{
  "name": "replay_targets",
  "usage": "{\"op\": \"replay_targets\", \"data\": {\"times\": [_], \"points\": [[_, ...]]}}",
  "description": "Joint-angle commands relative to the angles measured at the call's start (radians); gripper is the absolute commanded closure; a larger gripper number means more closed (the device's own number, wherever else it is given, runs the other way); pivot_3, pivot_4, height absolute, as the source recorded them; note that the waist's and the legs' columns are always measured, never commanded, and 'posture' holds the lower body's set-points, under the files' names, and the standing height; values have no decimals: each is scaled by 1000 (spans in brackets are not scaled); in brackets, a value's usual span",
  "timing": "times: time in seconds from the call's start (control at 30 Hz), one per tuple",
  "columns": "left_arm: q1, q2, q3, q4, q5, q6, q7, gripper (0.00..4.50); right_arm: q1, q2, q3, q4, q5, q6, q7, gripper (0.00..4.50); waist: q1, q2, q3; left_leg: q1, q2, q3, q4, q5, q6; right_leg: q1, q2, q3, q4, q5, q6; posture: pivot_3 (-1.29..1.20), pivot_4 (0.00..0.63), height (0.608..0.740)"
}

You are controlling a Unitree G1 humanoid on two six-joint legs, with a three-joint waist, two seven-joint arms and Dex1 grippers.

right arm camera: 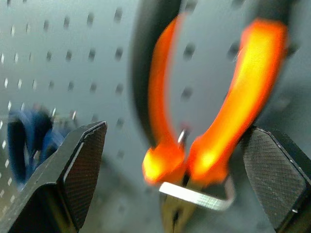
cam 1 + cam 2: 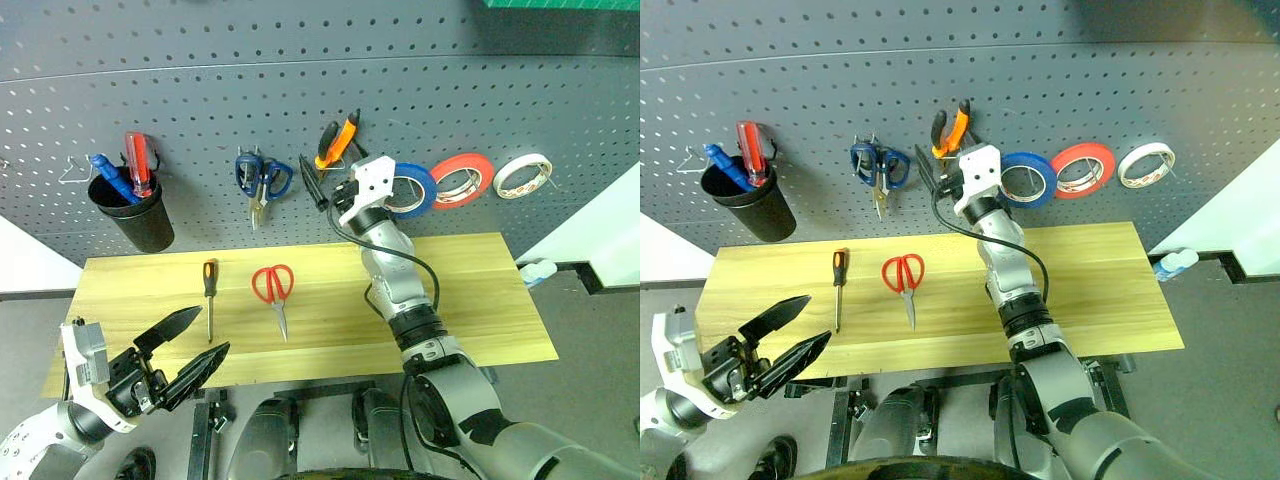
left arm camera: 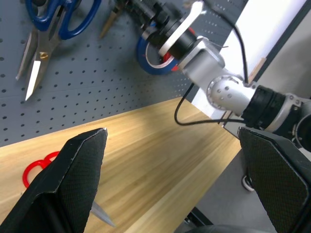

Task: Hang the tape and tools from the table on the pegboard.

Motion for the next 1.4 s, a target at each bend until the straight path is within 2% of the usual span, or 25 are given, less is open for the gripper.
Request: {"op": "replay_targets", "data": {"times": [0.03,0.23,0.53,0.77,0.97,1.1,1.2,1.3,1.4], "points": [[-5,-4,-5,6,5,-14,-8,0,-20,-6,-13,-89,12,15,-20,50,-2,0,0,0,0,0,0,0,0,0,0,0,0,0,0,80,162,736],[-34,1,-13,29,9,-11,-19,0,-27,-14,-13,-153,25,49,-19,50,-1,0,0,-1,0,0,-1,0,0,-1,0,-1,0,-1,-1,67,156,736],[-72,5,-35,54,27,-17,-28,0,-42,-21,-7,-386,120,173,19,50,-1,0,-1,-4,0,0,-2,0,0,-4,0,-1,0,0,0,52,143,736],[-85,-5,-46,70,43,-21,-37,0,151,-79,32,-654,355,375,198,50,1,-2,-2,-4,0,0,-2,0,0,-4,0,-2,0,1,2,49,132,736],[-105,-11,-59,99,57,-29,-50,0,303,-191,46,-788,411,500,269,50,1,-2,-3,-3,0,0,-1,0,0,-3,0,-2,0,1,2,27,123,736],[-124,-15,-67,150,73,-52,-80,0,443,-286,60,-805,365,536,307,50,1,-3,-7,-3,0,0,-1,0,0,-3,2,-2,1,1,3,14,120,736],[-134,-18,-68,180,85,-68,-98,0,499,-306,50,-781,355,546,305,50,-2,-4,-7,-3,0,1,0,0,0,-2,2,-2,1,2,3,13,118,736],[-152,-15,-76,201,95,-76,-107,0,578,-344,12,-797,447,614,361,50,2,-6,-10,-2,0,1,0,0,0,-1,3,-2,1,2,4,5,117,736],[-160,-16,-87,215,98,-67,-113,0,634,-426,-17,-822,492,645,457,50,4,-7,-11,0,0,1,1,0,0,2,2,-2,0,2,4,-15,117,736]]}}
